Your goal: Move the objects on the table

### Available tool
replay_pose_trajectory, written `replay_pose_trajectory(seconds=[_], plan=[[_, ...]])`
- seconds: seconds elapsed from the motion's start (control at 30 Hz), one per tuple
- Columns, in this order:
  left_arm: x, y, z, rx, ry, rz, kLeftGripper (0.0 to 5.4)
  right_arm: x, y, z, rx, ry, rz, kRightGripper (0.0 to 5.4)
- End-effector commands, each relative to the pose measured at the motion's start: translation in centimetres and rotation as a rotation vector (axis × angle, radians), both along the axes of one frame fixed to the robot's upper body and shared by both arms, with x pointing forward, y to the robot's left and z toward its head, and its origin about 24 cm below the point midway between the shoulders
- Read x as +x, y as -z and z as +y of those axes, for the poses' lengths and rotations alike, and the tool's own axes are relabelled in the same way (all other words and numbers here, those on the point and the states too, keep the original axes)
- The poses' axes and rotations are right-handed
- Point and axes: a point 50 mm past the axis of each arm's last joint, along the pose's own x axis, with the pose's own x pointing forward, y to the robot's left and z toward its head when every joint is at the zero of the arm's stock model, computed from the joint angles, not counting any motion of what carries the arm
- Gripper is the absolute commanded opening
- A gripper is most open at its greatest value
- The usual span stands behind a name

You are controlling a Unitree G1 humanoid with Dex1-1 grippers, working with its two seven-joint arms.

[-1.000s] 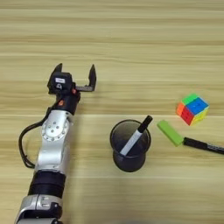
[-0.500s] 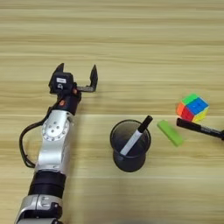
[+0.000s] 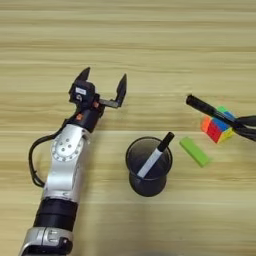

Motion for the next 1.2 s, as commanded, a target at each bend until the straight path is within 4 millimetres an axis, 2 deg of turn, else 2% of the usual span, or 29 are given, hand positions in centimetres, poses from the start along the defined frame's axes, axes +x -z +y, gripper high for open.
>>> replay_pose_trajectory(seconds=[0.03, 0.33, 0.57, 0.77, 1.2], plan=[[-0.7, -0.9, -0.7, -0.041, 0.099, -0.006, 5.4, 0.1, -0.3, 0.7, 0.06, 0.026, -0.024, 0.8], [-3.1, -3.7, -2.7, -0.191, 0.445, -0.015, 5.4, 0.5, 0.0, 2.5, 0.2, 0.073, -0.061, 0.8], [-4.3, -4.4, -3.5, -0.199, 0.616, 0.0, 5.4, 0.9, 0.3, 3.8, 0.256, 0.093, -0.076, 0.8], [-4.7, -4.5, -4.3, -0.181, 0.696, 0.016, 5.4, 1.2, 0.6, 5.2, 0.283, 0.085, -0.078, 0.8], [-4.8, -4.5, -5.1, -0.187, 0.742, 0.027, 5.4, 0.6, 1.1, 8.1, 0.277, -0.021, -0.069, 0.79]])
